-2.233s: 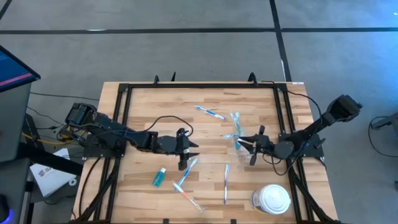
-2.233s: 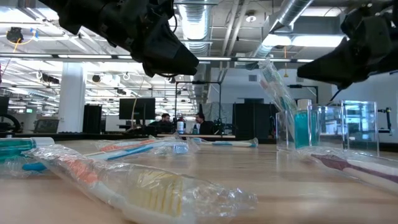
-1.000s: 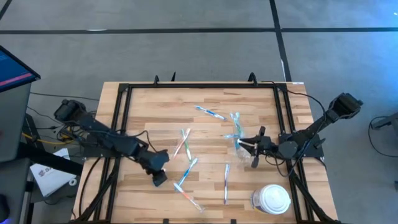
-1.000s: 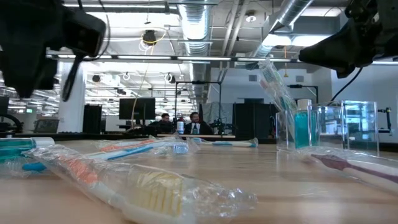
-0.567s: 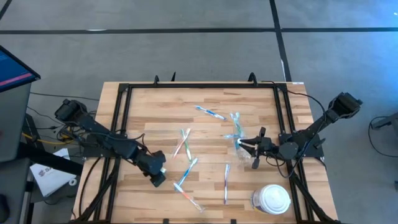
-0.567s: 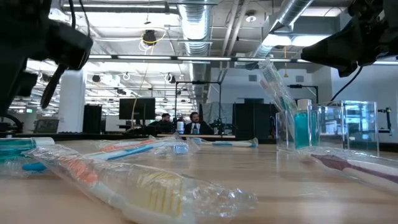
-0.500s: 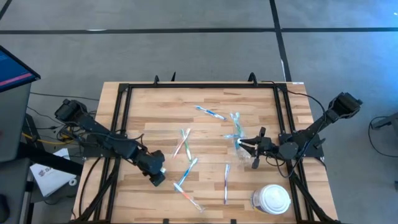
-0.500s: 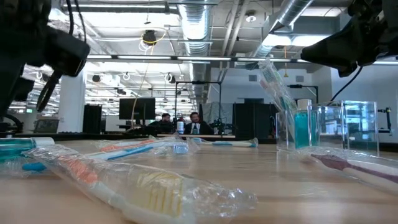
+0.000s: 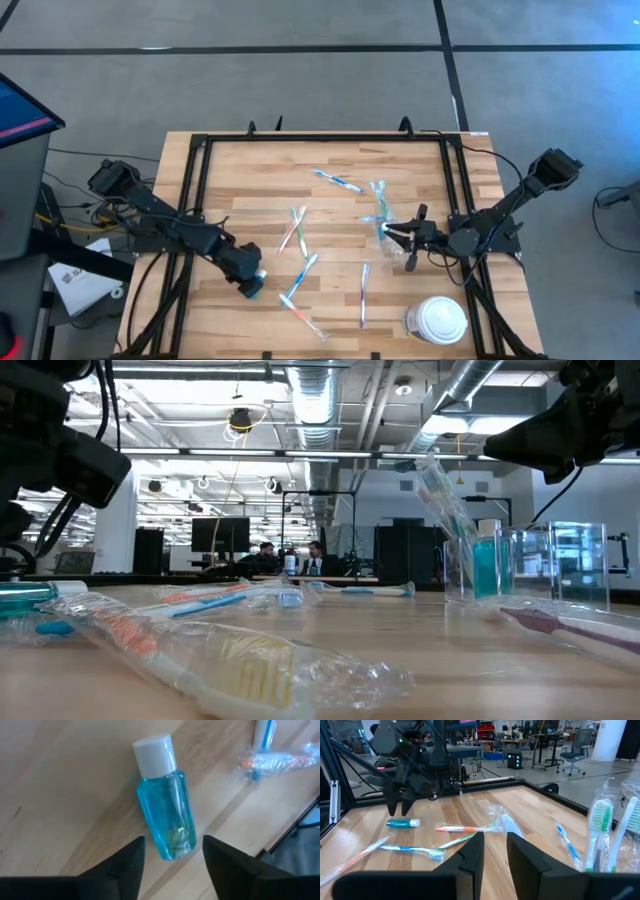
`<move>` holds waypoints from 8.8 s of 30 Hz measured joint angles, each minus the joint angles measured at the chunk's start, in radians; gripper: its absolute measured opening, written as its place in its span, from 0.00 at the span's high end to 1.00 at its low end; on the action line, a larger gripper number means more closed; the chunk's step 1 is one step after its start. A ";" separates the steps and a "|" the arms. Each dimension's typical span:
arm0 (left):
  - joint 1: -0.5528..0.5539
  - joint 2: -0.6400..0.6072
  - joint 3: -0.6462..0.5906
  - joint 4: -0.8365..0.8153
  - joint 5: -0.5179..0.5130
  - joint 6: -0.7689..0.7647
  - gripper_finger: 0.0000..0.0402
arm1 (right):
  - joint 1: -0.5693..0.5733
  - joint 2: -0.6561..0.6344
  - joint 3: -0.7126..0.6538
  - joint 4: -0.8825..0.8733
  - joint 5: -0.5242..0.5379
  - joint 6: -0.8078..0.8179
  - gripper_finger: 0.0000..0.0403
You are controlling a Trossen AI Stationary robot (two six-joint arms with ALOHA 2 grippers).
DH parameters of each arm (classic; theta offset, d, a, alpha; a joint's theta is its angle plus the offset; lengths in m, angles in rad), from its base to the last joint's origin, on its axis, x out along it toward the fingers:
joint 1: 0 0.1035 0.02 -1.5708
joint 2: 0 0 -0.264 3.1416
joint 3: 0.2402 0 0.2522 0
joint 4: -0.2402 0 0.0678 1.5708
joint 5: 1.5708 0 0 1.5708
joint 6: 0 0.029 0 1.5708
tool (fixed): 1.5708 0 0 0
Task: Pick & Place toothbrushing station
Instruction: Put the blue mouthwash into the transparent organizer
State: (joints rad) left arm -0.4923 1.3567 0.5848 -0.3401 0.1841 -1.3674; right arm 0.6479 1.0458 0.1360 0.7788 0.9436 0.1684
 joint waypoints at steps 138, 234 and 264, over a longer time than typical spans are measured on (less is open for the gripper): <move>0.236 0.113 0.067 1.037 -0.647 1.290 0.83 | -0.455 0.336 0.507 -0.048 -0.786 -0.126 0.53; 0.215 0.023 0.007 1.054 -0.623 1.280 0.64 | -0.122 0.046 0.498 -0.674 -0.144 0.001 0.80; 0.215 0.024 0.008 1.054 -0.624 1.283 0.64 | 0.024 -0.215 0.092 -0.605 0.181 0.338 0.80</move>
State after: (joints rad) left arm -0.2773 1.3808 0.5926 0.7143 -0.4398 -0.0841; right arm 0.6724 0.8304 0.2276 0.1734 1.1249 0.5064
